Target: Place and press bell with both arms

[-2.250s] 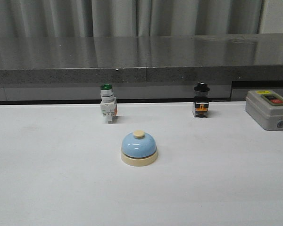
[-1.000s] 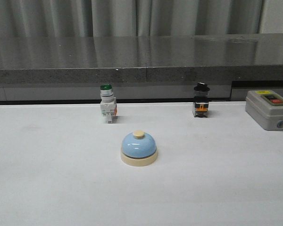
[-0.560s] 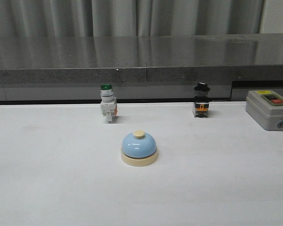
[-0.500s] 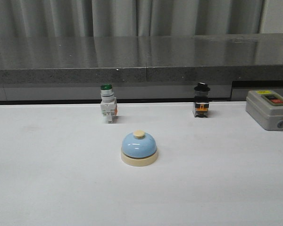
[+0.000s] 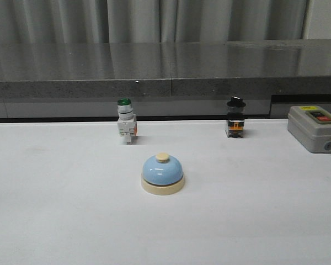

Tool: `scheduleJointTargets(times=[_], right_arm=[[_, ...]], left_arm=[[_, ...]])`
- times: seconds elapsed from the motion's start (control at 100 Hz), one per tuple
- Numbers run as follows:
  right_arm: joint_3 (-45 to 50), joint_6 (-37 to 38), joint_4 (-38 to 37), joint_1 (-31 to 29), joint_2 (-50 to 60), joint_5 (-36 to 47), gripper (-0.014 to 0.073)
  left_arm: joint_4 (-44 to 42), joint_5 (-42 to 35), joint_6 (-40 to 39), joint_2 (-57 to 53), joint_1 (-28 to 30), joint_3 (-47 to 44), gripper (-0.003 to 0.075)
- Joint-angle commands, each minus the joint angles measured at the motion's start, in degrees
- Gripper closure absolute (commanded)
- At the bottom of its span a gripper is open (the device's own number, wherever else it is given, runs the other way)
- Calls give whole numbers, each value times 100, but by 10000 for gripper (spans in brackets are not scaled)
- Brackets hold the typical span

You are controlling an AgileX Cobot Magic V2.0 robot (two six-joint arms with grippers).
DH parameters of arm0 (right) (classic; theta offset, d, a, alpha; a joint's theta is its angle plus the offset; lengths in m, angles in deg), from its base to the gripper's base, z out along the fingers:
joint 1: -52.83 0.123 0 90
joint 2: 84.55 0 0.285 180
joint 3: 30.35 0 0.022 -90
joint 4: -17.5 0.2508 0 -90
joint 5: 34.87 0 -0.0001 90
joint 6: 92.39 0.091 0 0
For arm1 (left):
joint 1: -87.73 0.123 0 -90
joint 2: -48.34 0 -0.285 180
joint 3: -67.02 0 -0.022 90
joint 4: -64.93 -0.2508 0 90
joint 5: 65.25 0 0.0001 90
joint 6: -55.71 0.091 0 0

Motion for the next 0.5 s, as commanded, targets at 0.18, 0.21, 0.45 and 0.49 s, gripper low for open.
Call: scheduleJointTargets(times=[0.18, 0.21, 0.45, 0.49], right_arm=[[-1645, 0, -66, 789, -1649, -762, 654], [-1782, 0, -66, 900, -1824, -885, 654], [-2815, -392, 268, 1870, -3132, -1626, 654], [-2939, -747, 446, 2020, -3300, -1673, 654]], left_arm=[[-5, -431, -46, -170, 14, -239, 741], [-5, -431, -46, -170, 14, -239, 741], [-5, -431, -46, -170, 14, -239, 741], [-5, -431, -46, -170, 14, -239, 741]])
